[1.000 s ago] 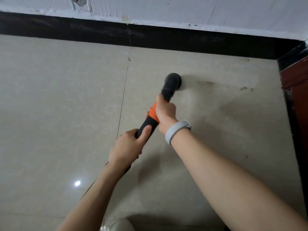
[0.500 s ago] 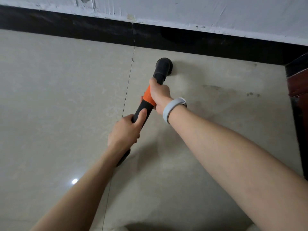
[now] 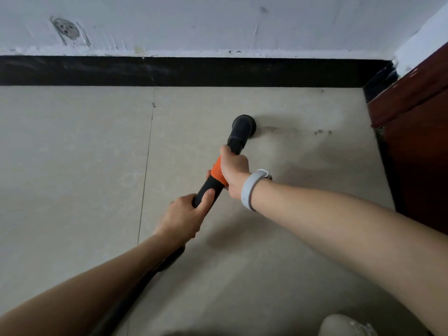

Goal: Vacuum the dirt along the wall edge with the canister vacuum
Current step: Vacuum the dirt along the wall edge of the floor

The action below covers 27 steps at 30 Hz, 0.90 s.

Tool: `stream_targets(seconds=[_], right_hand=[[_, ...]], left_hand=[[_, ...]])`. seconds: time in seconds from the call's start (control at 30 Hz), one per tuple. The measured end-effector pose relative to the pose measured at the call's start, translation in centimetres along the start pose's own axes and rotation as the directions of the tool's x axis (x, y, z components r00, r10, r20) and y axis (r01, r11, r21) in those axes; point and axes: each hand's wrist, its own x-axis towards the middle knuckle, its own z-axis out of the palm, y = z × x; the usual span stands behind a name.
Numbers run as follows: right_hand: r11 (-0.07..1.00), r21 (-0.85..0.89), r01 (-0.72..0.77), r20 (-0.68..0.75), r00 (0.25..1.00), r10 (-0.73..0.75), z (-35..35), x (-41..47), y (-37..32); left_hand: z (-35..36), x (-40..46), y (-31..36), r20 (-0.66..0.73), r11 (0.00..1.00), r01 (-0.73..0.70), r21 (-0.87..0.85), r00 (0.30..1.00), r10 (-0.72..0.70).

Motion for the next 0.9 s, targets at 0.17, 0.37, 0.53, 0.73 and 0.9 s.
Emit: stream_targets(seconds=[0.17,0.37,0.53,0.73,0.9], right_hand=[[0.999,0.038,-0.03,0.042,0.999,0.028,-2.7,0.0,-0.3],[0.998,0.06,-0.028,0.059,0.998,0.025,-5.6,0.0,-0.7],[0.997,0.066,-0.028,0.048,0.999,0.025,-7.5,0.0,-0.4],[0.99,0.138,-0.037,-0.029,0.999,0.042,-11.0,0.8,-0.6],[0.981,0.192,-0.021,-0.106,0.993,0.042,-15.0,1.3,-0.9]], left_hand=[[1.2,0.0,1.9,0.0,0.998,0.012,0.069,1.0,-0.012],[3.2,-0.1,4.1,0.004,0.998,0.007,0.067,1.0,-0.008],[5.0,-0.6,5.2,0.022,0.997,-0.016,0.072,1.0,0.014],[7.0,-0.2,8.0,0.06,0.986,-0.065,0.153,0.997,0.056],[9.6,0.1,10.7,0.112,0.971,-0.121,0.205,0.989,0.1]])
